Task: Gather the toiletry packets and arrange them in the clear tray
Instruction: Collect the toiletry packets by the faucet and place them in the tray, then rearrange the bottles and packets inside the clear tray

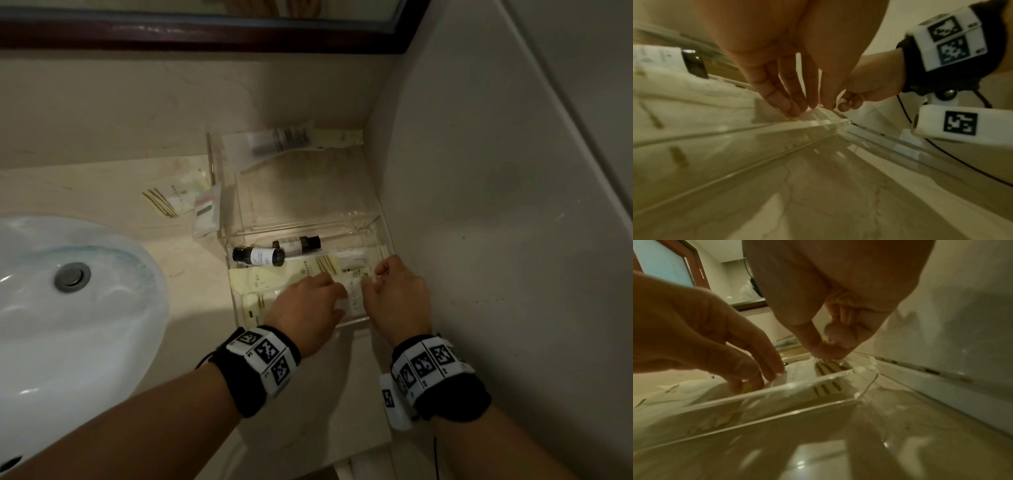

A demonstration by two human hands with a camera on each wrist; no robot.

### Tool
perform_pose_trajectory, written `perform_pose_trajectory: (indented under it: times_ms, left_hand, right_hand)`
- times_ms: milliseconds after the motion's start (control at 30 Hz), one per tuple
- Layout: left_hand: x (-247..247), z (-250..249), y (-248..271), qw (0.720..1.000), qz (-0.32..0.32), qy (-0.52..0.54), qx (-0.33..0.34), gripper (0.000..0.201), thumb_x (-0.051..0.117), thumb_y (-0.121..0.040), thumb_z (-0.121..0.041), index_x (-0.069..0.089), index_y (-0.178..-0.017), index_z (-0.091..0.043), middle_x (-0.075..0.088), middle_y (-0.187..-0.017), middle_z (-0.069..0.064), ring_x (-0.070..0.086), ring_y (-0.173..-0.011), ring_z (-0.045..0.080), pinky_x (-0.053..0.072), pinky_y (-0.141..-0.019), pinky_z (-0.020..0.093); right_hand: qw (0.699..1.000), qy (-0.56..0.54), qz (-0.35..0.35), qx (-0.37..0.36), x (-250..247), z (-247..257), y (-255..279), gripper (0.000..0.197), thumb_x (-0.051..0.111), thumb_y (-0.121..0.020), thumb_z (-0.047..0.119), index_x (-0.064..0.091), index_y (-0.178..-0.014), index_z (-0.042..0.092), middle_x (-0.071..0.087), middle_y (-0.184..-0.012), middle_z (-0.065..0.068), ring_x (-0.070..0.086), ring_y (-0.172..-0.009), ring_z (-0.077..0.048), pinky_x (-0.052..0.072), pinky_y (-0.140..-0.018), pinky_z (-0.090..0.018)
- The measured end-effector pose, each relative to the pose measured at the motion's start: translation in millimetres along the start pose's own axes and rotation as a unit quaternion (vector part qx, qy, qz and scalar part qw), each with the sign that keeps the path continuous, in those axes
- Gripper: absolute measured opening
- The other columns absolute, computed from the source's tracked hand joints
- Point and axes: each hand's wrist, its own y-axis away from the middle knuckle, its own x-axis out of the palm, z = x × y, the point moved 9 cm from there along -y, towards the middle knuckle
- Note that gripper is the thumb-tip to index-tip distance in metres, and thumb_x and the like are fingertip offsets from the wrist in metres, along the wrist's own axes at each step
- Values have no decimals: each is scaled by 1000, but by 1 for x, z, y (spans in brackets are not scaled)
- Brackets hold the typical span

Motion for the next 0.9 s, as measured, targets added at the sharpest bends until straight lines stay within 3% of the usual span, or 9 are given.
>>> perform_pose_trajectory:
  times_ms: [133, 233, 367, 500, 667, 767, 900]
  left_hand:
    - [9, -2, -3, 999, 25, -28, 18, 32, 49, -95, -31, 62, -123, -23, 58, -120, 0, 59, -109, 22, 51, -89, 40]
    - [10, -3, -5, 999, 24, -40, 23, 27, 46, -94, -28, 66, -112, -21, 58, -111, 0, 61, -100, 23, 53, -82, 38]
    - [3, -1, -8, 1000, 24, -12, 5, 29, 49, -95, -31, 64, -119, -24, 61, -113, 0, 62, -100, 23, 50, -81, 35]
    - [-45, 9, -14, 995, -80, 47, -31, 25, 57, -92, -34, 68, -114, -29, 69, -106, -9, 63, -88, 12, 52, -84, 32]
    - [-115, 41, -26, 965, -198, 133, -110, 16, 62, -89, -32, 71, -103, -31, 71, -89, -12, 67, -79, 12, 55, -78, 30]
    - [-152, 62, -35, 952, -239, 122, -149, 17, 61, -90, -33, 71, -103, -30, 72, -95, -10, 68, -85, 14, 54, -80, 29]
    - [-183, 86, -54, 947, -255, 73, -180, 27, 63, -88, -29, 69, -114, -25, 66, -121, 2, 62, -110, 24, 46, -92, 33]
  right_hand:
    - [997, 28, 44, -60, 17, 9, 6, 20, 73, -79, 36, 58, -84, 24, 66, -76, 3, 64, -73, -21, 55, -67, -36]
    - [995, 45, 73, -53, 26, 7, 4, 15, 73, -80, 33, 62, -84, 24, 68, -82, 3, 65, -80, -19, 55, -71, -35]
    - [992, 44, 108, -43, 29, 10, -3, 14, 71, -81, 36, 64, -84, 24, 69, -82, 4, 66, -82, -19, 56, -73, -34]
    - [995, 13, 101, -17, 13, 14, -14, 15, 71, -75, 39, 64, -81, 28, 70, -78, 7, 67, -80, -17, 56, -76, -32]
    - [998, -32, 55, -16, -15, 38, -31, 20, 71, -79, 41, 67, -92, 26, 69, -80, 11, 65, -82, -13, 52, -78, -27]
    - [998, -49, 42, -20, -25, 51, -39, 19, 71, -81, 39, 67, -92, 25, 66, -78, 13, 65, -83, -13, 52, -77, -28]
    - [997, -66, 31, -20, -32, 62, -50, 16, 72, -81, 38, 68, -89, 25, 64, -73, 14, 64, -79, -12, 49, -72, -24]
